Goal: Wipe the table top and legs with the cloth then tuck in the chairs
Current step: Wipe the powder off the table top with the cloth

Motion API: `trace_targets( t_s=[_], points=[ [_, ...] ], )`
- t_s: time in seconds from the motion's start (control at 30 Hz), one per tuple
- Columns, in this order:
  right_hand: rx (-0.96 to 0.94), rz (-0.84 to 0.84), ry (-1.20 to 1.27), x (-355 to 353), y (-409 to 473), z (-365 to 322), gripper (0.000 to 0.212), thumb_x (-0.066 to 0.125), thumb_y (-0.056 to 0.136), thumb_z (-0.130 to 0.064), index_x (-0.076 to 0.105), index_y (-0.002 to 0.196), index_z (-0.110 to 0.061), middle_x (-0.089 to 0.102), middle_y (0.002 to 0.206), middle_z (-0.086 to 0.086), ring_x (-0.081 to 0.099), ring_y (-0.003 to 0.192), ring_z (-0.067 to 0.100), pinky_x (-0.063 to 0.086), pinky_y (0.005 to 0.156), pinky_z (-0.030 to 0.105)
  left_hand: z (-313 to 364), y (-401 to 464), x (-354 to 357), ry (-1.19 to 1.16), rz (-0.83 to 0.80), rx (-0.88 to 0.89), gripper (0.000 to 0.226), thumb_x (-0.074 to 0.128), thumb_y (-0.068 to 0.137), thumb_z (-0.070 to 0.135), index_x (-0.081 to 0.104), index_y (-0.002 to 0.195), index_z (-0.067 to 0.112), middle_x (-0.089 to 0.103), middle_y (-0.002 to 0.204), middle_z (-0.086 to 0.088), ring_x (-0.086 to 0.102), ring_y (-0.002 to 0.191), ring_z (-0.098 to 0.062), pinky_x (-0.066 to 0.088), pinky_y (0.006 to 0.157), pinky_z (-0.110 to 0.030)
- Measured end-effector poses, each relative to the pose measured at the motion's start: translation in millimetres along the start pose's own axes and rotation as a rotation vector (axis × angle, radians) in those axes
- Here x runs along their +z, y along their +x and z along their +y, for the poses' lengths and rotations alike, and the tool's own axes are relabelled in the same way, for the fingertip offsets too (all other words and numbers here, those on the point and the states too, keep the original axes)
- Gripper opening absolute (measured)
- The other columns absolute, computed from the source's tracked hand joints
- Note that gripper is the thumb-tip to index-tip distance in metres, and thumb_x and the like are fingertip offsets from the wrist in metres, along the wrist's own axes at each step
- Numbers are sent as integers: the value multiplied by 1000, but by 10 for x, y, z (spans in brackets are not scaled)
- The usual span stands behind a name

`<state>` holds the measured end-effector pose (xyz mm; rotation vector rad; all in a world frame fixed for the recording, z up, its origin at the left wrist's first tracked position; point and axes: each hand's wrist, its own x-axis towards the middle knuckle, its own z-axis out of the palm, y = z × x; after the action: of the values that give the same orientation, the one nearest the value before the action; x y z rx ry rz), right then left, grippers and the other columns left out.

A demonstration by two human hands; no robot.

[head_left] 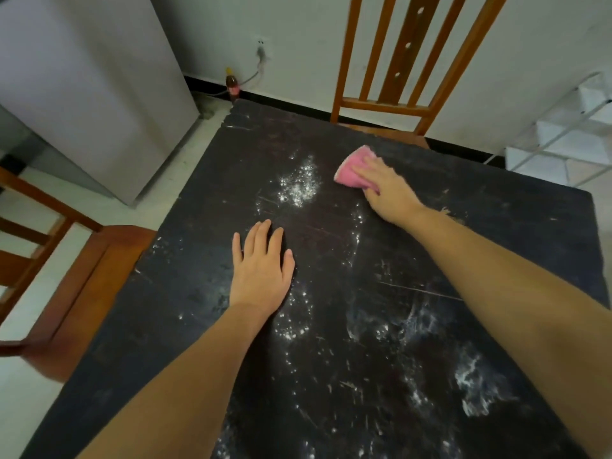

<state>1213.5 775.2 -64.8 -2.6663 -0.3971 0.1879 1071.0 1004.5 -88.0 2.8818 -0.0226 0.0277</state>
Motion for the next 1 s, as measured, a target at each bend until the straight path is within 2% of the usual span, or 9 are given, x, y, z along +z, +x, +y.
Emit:
trace_targets(
  t_s=[0.17,0.27,0.33,0.4,0.5,0.63,0.73,0.9,1.0],
  points=[
    [-296,-101,67,327,-958,-119,58,44,84,10,46,136,-17,24,151,2,13,143,21,6,117,38,-7,-13,-24,-58,13,4,57,17,91,38,41,135,10,36,145,-12,25,138,-26,4,113,-48],
    [-403,-250,128,377,-1480,-226,60,46,82,10,47,134,-21,28,149,-5,14,143,11,3,118,28,-5,-16,-65,-171,18,-28,54,24,90,33,41,135,9,37,144,-11,25,137,-24,1,114,-44],
    [-389,-307,239,301,-1602,-338,56,50,83,7,50,131,-23,40,144,-5,26,137,-1,16,116,22,-40,-16,-122,-270,20,-24,54,25,89,31,41,134,7,37,144,-11,27,136,-23,2,116,-42],
    [-270,-188,364,123,-1478,-414,49,48,84,6,56,125,-19,52,132,-2,47,115,-14,38,100,11,-149,2,-183,-242,18,33,56,21,90,35,41,135,8,38,143,-10,29,136,-22,1,115,-39],
    [-68,131,402,-157,-1000,-331,51,43,84,15,59,123,-12,59,122,12,60,78,-9,47,75,3,-417,99,-275,-69,34,83,56,17,92,38,39,136,12,38,144,-6,28,137,-19,-2,114,-39],
    [259,312,259,-209,-275,3,44,41,92,3,53,129,-16,49,136,11,47,122,18,36,101,17,-696,144,-269,-31,44,-16,43,36,97,25,39,137,11,35,146,-9,25,138,-21,2,115,-46],
    [377,313,100,6,192,171,43,45,92,-7,47,134,-17,45,138,13,46,123,29,39,105,38,-729,155,-213,-22,28,-12,44,36,96,26,37,138,10,31,147,-10,21,139,-22,1,115,-43],
    [158,109,66,196,774,-196,54,45,90,-8,33,142,-16,26,151,12,28,137,33,24,114,46,-745,169,-185,11,37,7,51,26,94,34,39,136,9,34,146,-12,23,138,-25,2,114,-43],
    [-36,7,74,261,754,-564,53,45,89,2,42,138,-15,32,150,10,25,140,23,9,117,28,-746,160,-177,7,34,7,54,22,93,36,37,137,9,32,147,-12,22,139,-24,0,114,-42]
  ],
)
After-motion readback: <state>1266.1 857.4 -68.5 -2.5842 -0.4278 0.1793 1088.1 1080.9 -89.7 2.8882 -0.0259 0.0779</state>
